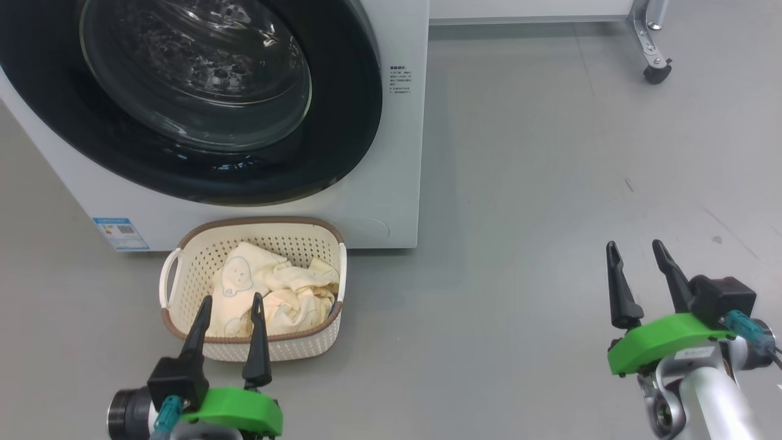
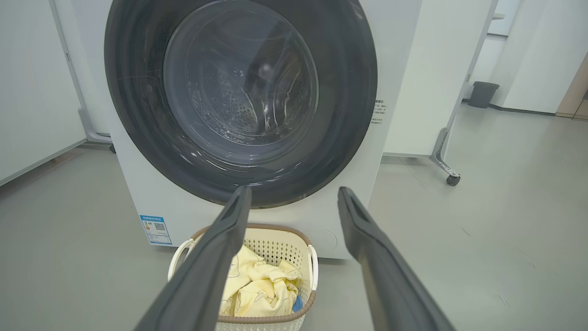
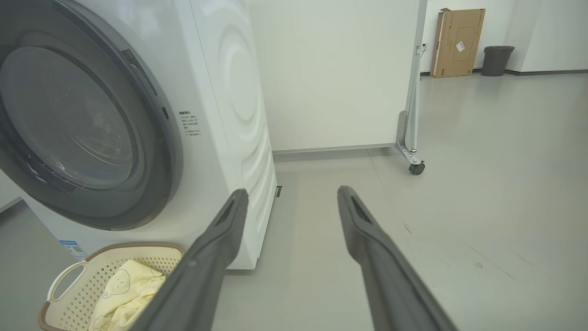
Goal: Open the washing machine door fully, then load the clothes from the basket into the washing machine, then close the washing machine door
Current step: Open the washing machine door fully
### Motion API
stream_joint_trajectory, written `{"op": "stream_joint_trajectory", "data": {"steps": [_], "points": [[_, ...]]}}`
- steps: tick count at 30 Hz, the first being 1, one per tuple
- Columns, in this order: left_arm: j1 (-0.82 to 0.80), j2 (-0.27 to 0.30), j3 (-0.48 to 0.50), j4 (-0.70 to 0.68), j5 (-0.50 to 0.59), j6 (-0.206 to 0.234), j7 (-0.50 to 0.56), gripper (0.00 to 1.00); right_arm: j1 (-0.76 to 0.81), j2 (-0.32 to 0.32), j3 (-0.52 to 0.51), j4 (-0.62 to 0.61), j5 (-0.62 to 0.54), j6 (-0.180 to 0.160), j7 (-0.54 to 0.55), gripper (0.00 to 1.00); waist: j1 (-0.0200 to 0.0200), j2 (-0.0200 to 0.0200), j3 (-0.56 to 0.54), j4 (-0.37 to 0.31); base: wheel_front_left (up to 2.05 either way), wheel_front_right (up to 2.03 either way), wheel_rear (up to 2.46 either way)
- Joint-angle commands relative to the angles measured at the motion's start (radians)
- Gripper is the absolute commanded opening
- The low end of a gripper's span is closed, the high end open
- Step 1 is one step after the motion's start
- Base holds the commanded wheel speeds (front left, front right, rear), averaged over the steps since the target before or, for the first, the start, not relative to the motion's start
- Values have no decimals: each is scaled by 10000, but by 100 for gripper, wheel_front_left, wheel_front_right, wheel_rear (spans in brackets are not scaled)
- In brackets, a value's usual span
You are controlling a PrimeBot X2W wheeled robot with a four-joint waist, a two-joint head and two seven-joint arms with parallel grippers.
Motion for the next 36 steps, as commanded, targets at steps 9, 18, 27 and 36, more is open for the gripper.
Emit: {"op": "stream_joint_trajectory", "data": {"steps": [9, 18, 27, 36], "points": [[-409, 121, 393, -306, 71, 54, -111, 100, -485, -79, 276, -273, -70, -30, -95, 100, 0, 0, -29, 23, 0, 0, 0], [-407, 121, 402, -297, 50, 87, -111, 100, -494, -79, 317, -285, -78, -30, -95, 100, 0, 0, -34, 30, 0, 0, 0], [-366, 121, 427, -301, 82, 92, -111, 100, -489, -79, 387, -278, -83, -30, -95, 100, 0, 0, -68, 15, 0, 0, 0], [-330, 121, 423, -270, 97, 94, -111, 100, -464, -79, 483, -295, -66, -30, -95, 100, 0, 0, -87, 20, 0, 0, 0]]}}
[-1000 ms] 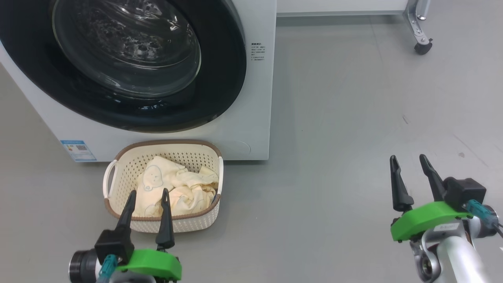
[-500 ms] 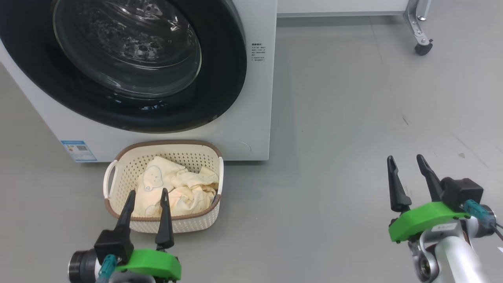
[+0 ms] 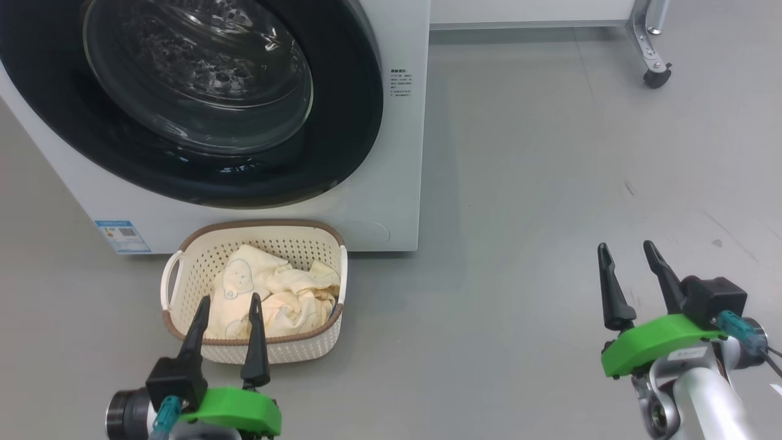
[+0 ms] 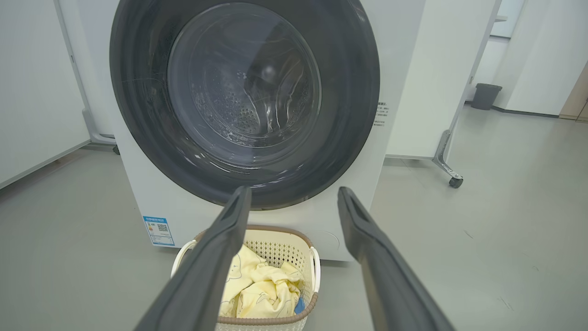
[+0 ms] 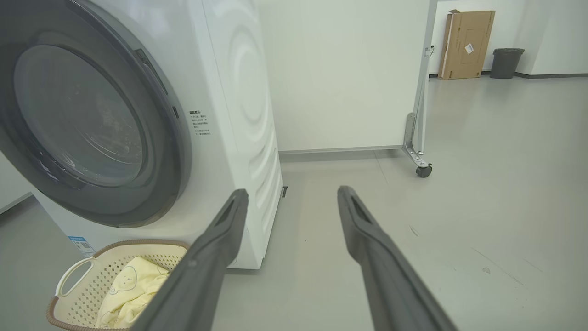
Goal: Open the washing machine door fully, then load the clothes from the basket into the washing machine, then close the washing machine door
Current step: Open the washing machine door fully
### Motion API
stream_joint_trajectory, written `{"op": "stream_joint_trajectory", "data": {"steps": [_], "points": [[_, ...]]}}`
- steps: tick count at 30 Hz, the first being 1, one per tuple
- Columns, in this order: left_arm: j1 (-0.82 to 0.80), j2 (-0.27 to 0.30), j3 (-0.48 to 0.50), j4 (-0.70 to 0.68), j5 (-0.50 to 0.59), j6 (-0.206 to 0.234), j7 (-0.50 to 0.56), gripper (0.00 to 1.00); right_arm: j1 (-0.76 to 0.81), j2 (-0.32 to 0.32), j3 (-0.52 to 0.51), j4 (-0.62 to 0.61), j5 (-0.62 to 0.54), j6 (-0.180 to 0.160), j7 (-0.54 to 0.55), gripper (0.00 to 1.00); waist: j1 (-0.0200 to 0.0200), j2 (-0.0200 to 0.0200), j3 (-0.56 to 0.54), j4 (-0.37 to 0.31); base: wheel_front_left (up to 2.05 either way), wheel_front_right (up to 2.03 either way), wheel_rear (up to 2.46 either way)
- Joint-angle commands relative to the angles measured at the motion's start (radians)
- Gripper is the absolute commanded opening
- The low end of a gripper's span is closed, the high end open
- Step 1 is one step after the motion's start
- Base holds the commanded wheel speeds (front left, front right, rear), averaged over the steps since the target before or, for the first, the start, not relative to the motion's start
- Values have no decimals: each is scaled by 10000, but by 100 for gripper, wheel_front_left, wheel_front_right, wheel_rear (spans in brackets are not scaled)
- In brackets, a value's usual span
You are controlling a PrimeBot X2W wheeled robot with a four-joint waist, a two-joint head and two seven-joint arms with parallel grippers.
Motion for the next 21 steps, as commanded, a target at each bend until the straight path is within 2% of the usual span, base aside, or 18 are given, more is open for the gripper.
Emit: {"op": "stream_joint_trajectory", "data": {"steps": [1, 11, 12, 13, 14, 18, 21], "points": [[-330, 121, 381, -293, 97, 47, -111, 100, -461, -79, 249, -300, -67, -30, -95, 100, 0, 0, 5, 5, 0, 0, 0], [-335, 121, 372, -275, 104, 34, -111, 100, -415, -79, 355, -603, 52, -30, -95, 100, 0, 0, 44, 70, 0, 0, 0], [-338, 121, 364, -274, 105, 34, -111, 100, -405, -79, 390, -632, 88, -30, -95, 84, 0, 0, 53, 82, 0, 0, 0], [-339, 121, 360, -274, 106, 35, -111, 100, -398, -79, 433, -655, 107, -30, -95, 17, 0, 0, 64, 93, 0, 0, 0], [-339, 121, 360, -278, 108, 35, -111, 100, -400, -79, 470, -711, 106, -30, -95, 0, 0, 0, 83, 104, 0, 0, 0], [-378, 121, 368, -284, 72, 17, -111, 100, -360, -79, 598, -828, 284, -30, -95, 0, 0, 0, 197, 163, 0, 0, 0], [-426, 121, 353, -301, 71, 9, -111, 100, -347, -79, 610, -792, 876, -30, -95, 0, 0, 0, 311, 220, 0, 0, 0]]}}
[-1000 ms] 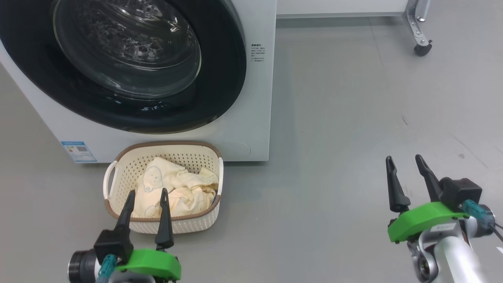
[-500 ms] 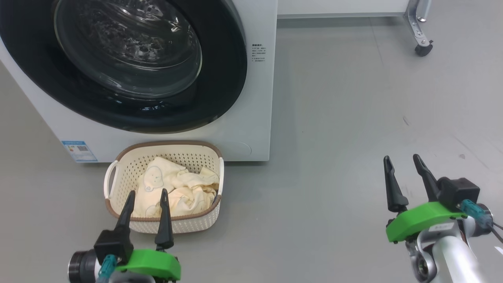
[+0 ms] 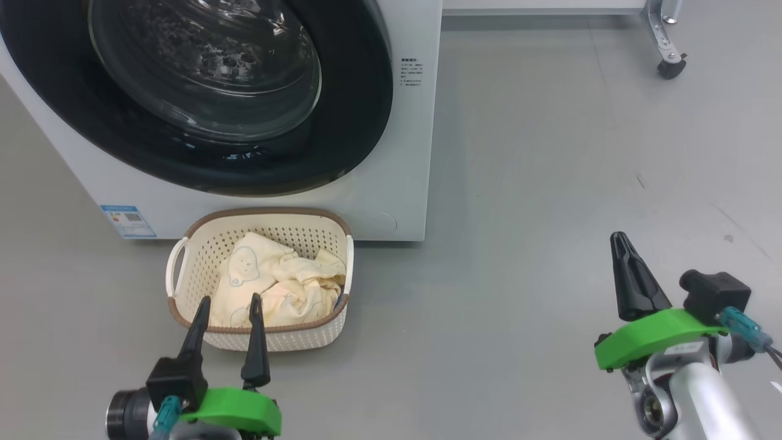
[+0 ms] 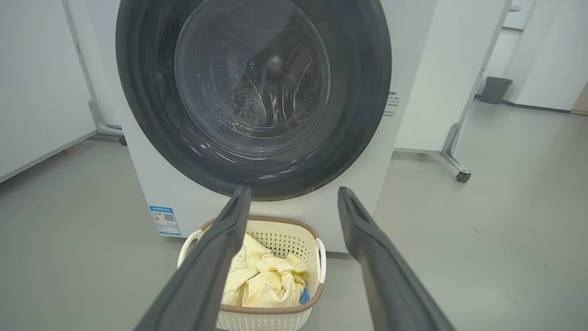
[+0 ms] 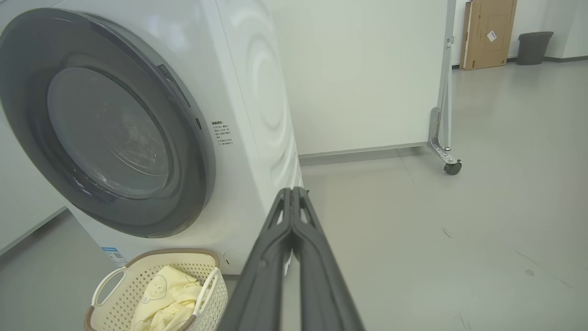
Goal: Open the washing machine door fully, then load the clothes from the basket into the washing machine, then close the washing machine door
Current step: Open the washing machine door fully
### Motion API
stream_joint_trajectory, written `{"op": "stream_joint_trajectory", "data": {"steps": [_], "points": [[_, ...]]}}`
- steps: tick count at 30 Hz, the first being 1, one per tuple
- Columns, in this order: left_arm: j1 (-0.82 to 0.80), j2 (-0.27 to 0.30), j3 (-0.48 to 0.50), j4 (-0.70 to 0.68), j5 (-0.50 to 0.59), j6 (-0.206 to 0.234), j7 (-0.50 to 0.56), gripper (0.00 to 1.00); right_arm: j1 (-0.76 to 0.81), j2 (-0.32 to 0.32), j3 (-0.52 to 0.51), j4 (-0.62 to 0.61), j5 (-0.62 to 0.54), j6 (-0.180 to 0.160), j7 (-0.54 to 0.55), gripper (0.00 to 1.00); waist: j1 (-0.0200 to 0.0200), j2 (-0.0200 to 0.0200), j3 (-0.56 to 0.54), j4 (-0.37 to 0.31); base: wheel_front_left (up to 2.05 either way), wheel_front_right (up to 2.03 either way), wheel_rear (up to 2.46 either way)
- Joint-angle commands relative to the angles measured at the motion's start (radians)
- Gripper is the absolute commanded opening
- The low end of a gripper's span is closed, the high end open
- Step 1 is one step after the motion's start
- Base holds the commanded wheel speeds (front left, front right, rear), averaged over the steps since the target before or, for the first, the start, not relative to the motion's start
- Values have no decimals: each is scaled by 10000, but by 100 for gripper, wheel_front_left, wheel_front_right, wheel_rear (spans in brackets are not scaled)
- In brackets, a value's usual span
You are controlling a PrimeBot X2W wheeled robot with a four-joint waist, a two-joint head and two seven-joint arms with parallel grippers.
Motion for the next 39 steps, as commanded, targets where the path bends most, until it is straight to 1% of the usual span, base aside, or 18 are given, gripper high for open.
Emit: {"op": "stream_joint_trajectory", "data": {"steps": [1, 2, 4, 6, 9, 13, 16, 17, 19, 21, 27, 30, 33, 39], "points": [[-441, 121, 351, -331, 78, 8, -111, 100, -363, -77, 236, -292, 590, -30, -95, 0, 0, 0, 118, 55, 0, 0, 0], [-441, 121, 351, -331, 78, 8, -111, 100, -363, -77, 236, -292, 590, -30, -95, 0, 0, 0, 118, 55, 0, 0, 0], [-492, 121, 345, -348, 87, 3, -111, 100, -411, -77, 210, -247, 1186, -30, -95, 0, 0, 0, 229, 100, 0, 0, 0], [-541, 121, 336, -357, 95, -2, -111, 100, -485, -77, 176, -183, 1988, -30, -95, 0, 0, 0, 338, 143, 0, 0, 0], [-627, 121, 329, -367, 96, -9, -111, 100, -659, -77, 180, -30, 3525, -30, -95, 0, 0, 0, 508, 202, 0, 0, 0], [-772, 121, 287, -401, 96, -20, -111, 100, -1052, -77, 162, 229, 5881, -30, -68, 0, 0, 0, 794, 272, 0, 0, 0], [-910, 121, 219, -420, 87, -21, -111, 100, -1473, -77, 28, 364, 8555, -30, 230, 0, 0, 0, 1073, 334, 0, 0, 0], [-971, 121, 188, -420, 77, -24, -111, 100, -1631, -77, -59, 433, 9256, -30, 332, 0, 0, 0, 1183, 360, 0, 0, 0], [-1114, 121, 104, -434, 58, -23, -111, 100, -1964, -77, -250, 560, 10062, -30, 479, 0, 0, 0, 1412, 420, 0, 0, 0], [-1269, 121, 6, -469, 25, -15, -111, 100, -2306, -77, -425, 621, 10512, -30, 678, 0, 0, 0, 1652, 487, 0, 0, 0], [-1700, 121, -277, -523, -132, 21, -111, 100, -3425, -255, -852, 685, 11059, -30, 1600, 0, 0, 0, 2413, 696, 0, 0, 0], [-1935, 121, -413, -547, -235, 55, -111, 100, -4071, -474, -881, 703, 11088, -30, 2145, 0, 0, 0, 2797, 818, 0, 0, 0], [-2187, 121, -549, -567, -328, 89, -111, 100, -4759, -554, -935, 776, 11176, -30, 2621, 0, 0, 0, 3168, 925, 0, 0, 0], [-2640, 121, -918, -638, -556, 210, -111, 100, -6006, -700, -795, 984, 11002, -30, 3400, 0, 0, 0, 3714, 1138, 0, 0, 0]]}}
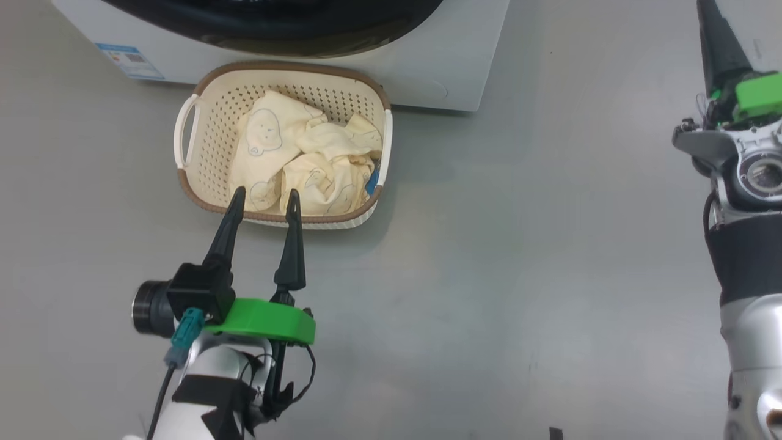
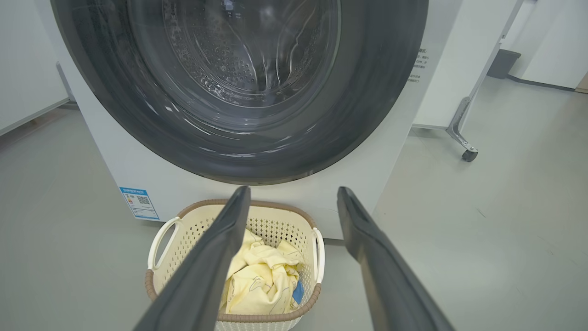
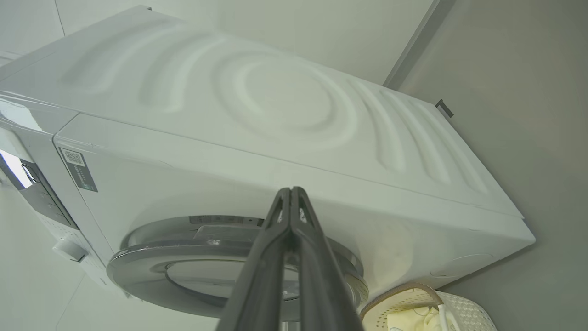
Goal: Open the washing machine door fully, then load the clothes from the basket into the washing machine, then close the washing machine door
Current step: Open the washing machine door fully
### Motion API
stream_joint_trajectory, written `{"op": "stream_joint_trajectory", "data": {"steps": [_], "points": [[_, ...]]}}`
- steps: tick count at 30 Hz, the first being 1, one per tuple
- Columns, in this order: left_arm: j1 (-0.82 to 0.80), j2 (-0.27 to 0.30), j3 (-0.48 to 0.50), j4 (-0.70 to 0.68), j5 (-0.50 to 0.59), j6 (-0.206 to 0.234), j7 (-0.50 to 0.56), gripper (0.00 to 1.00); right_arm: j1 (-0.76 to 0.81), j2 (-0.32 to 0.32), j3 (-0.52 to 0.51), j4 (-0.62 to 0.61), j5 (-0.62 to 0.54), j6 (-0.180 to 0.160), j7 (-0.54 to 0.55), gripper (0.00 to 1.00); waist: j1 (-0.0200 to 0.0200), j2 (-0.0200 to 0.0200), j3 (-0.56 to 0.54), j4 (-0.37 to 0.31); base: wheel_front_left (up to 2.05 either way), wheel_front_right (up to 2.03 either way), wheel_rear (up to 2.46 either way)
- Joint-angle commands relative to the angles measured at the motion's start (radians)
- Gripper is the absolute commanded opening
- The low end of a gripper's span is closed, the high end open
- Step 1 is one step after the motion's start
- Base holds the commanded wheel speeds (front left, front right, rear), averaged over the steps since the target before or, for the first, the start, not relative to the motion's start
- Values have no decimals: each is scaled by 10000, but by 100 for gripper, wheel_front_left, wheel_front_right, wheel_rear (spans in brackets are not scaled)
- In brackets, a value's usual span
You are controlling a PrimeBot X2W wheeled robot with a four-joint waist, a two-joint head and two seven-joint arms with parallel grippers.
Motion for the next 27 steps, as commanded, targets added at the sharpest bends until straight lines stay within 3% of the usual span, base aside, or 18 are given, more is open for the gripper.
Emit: {"op": "stream_joint_trajectory", "data": {"steps": [1, 12, 18, 27], "points": [[-285, 141, 193, -326, -108, 119, -109, 100, -728, -62, 269, -226, -112, -29, 305, 0, -3, 0, 295, 145, 0, 0, 0], [-722, 141, -184, -462, -210, 193, -109, 100, -2573, -269, 627, -80, -246, -29, 1801, 0, -3, 0, 987, 402, 0, 0, 0], [-918, 141, -503, -548, -417, 277, -109, 100, -3524, -334, 744, -114, 396, -29, 3334, 0, -3, 0, 1356, 713, 0, 0, 0], [-1096, 141, -673, -621, -587, 363, -109, 100, -4841, -336, 963, 778, 444, -29, 4536, 0, -3, 0, 1800, 1036, 0, 0, 0]]}}
